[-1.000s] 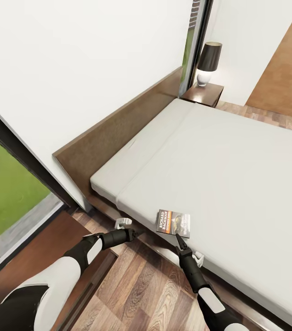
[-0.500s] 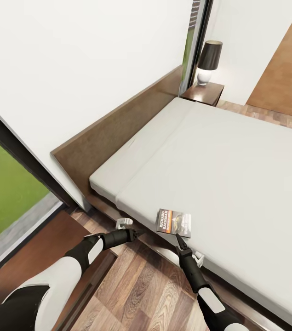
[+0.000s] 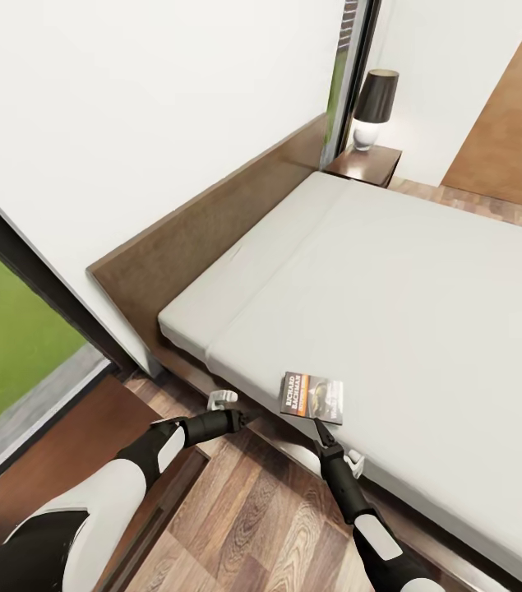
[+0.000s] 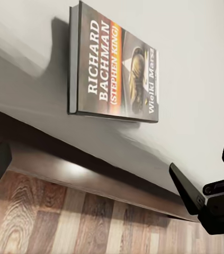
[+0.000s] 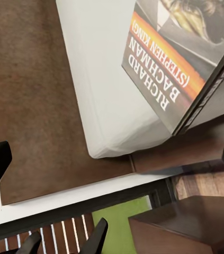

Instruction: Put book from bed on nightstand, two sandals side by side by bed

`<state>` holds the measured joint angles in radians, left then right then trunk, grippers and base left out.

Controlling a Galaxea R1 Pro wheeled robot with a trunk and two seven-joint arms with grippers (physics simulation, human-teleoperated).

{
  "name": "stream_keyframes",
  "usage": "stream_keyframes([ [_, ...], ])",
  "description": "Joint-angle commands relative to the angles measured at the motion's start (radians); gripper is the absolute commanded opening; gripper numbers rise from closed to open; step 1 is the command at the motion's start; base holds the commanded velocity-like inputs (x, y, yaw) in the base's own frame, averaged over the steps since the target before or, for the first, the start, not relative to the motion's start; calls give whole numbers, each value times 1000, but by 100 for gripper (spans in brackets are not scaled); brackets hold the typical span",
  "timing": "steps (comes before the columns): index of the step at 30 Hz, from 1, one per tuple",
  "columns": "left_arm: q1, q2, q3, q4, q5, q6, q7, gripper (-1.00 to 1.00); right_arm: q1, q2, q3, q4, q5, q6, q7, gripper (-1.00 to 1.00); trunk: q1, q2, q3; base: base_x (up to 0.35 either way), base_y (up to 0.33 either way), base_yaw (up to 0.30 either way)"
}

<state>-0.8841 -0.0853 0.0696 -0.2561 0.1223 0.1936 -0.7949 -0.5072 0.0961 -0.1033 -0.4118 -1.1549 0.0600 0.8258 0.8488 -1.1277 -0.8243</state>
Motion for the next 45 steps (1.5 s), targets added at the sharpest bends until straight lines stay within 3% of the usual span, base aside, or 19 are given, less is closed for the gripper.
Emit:
stream_keyframes([
  [1, -1, -1, 7, 0, 2, 10, -4, 100, -1, 1, -3, 1, -6, 6, 4, 100, 4, -8, -4, 0, 0, 0],
  [6, 0, -1, 7, 0, 2, 10, -4, 100, -1, 1, -3, 0, -9, 4, 4, 100, 23, -43, -19, 0, 0, 0],
  [9, 0, -1, 7, 0, 2, 10, -4, 100, -1, 1, -5, 1, -9, -34, 4, 100, 35, -64, -29, 0, 0, 0],
  [14, 0, -1, 7, 0, 2, 10, -4, 100, -1, 1, -7, 1, -9, -79, 5, 100, 35, -64, -29, 0, 0, 0],
  [25, 1, -1, 7, 0, 2, 10, -4, 100, -1, 1, -7, 1, -9, -86, 6, 100, 35, -64, -29, 0, 0, 0],
  [45, 1, -1, 7, 0, 2, 10, -4, 100, -1, 1, -6, 1, -9, -86, 6, 100, 111, -204, -92, 0, 0, 0],
])
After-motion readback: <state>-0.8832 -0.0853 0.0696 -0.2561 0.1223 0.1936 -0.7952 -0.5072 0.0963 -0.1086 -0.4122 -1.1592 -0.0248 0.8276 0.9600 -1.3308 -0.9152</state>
